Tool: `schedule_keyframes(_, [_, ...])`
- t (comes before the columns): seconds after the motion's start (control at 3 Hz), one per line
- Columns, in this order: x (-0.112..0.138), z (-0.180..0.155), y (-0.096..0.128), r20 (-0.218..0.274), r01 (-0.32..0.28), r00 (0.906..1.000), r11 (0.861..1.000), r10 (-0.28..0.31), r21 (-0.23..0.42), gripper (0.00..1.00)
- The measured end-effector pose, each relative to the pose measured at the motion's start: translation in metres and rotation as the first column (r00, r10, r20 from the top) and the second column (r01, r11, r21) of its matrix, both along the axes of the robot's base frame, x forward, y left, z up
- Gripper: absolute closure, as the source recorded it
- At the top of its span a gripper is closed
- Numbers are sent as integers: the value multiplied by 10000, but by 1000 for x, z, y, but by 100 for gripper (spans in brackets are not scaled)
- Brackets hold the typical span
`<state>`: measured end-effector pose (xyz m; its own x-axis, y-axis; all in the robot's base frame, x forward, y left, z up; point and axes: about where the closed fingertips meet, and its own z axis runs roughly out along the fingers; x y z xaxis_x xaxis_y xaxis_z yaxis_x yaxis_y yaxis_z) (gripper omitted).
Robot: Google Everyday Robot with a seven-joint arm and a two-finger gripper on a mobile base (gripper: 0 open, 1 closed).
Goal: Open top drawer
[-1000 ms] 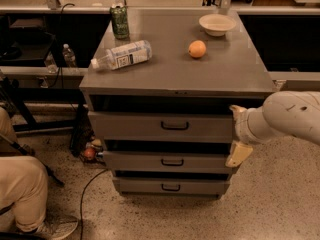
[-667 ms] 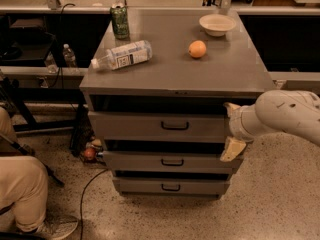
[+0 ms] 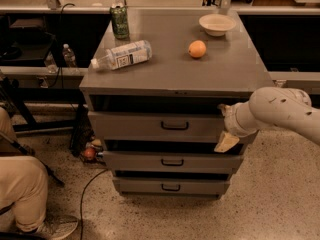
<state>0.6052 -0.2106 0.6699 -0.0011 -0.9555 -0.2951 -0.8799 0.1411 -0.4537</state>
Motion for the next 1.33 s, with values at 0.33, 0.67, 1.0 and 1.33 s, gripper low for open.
schedule_keyframes(0.33, [5,-13,3,-336,-104,9994,9998,111,197,42])
schedule_keyframes(0.67, [-3,-18,1,-586,-99,9982,9996,116,278,65])
schedule_keyframes(1.0, [-5,-17,0,-635,-67,9979,9995,88,318,87])
schedule_keyframes(1.33, [-26,-9,-4,-823,311,9962,9990,-285,307,100])
